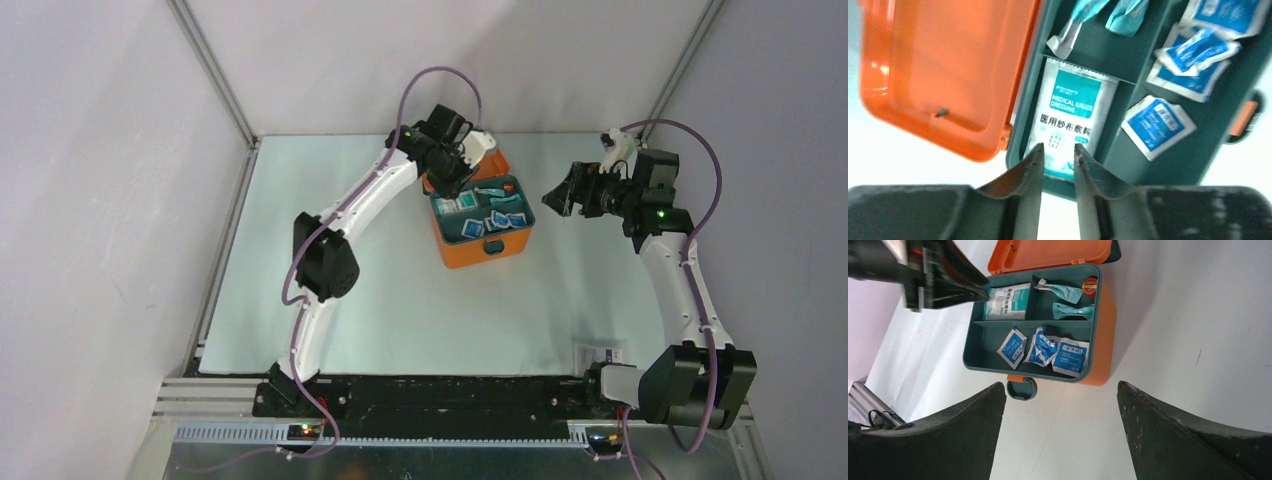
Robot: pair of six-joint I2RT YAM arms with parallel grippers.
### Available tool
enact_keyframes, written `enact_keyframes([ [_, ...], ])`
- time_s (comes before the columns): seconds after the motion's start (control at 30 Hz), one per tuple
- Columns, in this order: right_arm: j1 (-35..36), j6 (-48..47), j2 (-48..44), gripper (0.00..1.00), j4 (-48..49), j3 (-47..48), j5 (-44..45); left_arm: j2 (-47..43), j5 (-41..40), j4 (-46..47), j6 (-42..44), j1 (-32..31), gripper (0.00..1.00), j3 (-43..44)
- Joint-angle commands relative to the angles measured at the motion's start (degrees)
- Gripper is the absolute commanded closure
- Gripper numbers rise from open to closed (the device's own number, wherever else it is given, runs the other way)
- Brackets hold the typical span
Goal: Organize the medicine kit
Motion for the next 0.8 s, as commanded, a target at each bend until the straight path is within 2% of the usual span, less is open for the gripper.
enact_keyframes([
  [0.0,-0.3,0.4,-0.8,0.13,2.2,0.2,-0.8,-11.1,-1.0,1.0,0.6,0.3,0.62,2.2],
  [0.03,-0.3,0.4,-0.5,0.13,2.2,0.1,-0.8,-12.1,-1.4,1.1,-0.9,0.6,0.55,2.2],
  [0.07,-0.3,0.3,-0.5,0.13,2.2,0.1,-0.8,-12.4,-1.5,1.6,-2.3,1.6,0.53,2.1],
  [0.17,-0.3,0.4,0.5,0.11,2.1,0.2,-0.8,-14.0,3.0,4.0,-15.5,5.8,0.47,0.5],
  [0.23,-0.3,0.6,1.2,0.1,2.0,0.2,-0.9,-16.1,7.5,9.7,-24.8,10.2,0.45,-4.5],
  [0.37,-0.3,0.9,3.1,0.06,2.0,0.2,-1.3,-23.7,7.5,32.1,-38.6,18.2,0.37,-29.9],
  [0.4,-0.3,0.9,3.6,0.05,1.9,0.2,-1.2,-24.5,5.4,37.4,-42.5,19.2,0.36,-31.8],
  [0.47,-0.3,0.9,4.2,0.02,1.6,0.2,-1.4,-25.7,-1.3,40.2,-43.9,20.7,0.33,-33.7],
  [0.5,-0.3,0.8,4.5,0.01,1.5,0.2,-1.5,-26.3,-4.6,45.2,-43.3,20.8,0.32,-35.6],
  [0.53,-0.3,0.8,5.0,0.01,1.6,0.2,-1.8,-26.6,-5.0,49.8,-42.9,21.1,0.24,-37.9],
  [0.57,-0.3,0.9,5.3,0.01,1.7,0.2,-2.0,-26.4,-5.1,60.6,-44.0,21.7,0.16,-43.0],
  [0.6,-0.3,1.1,6.0,0.0,1.9,0.3,-2.3,-23.9,-4.1,63.9,-49.4,22.3,0.04,-44.2],
  [0.63,-0.3,1.6,6.6,0.01,2.0,0.2,-2.4,-21.5,1.9,68.3,-52.4,23.7,0.02,-43.5],
  [0.67,-0.3,1.8,7.0,0.01,2.1,0.2,-2.8,-16.6,5.1,69.5,-58.8,24.4,0.01,-42.1],
  [0.7,-0.3,2.1,7.8,0.0,2.0,0.2,-3.0,-14.4,9.6,71.3,-61.5,25.2,0.01,-39.5],
  [0.77,-0.6,2.4,8.9,0.01,1.8,0.3,-4.1,-11.3,13.1,77.1,-65.3,25.3,0.0,-39.9],
])
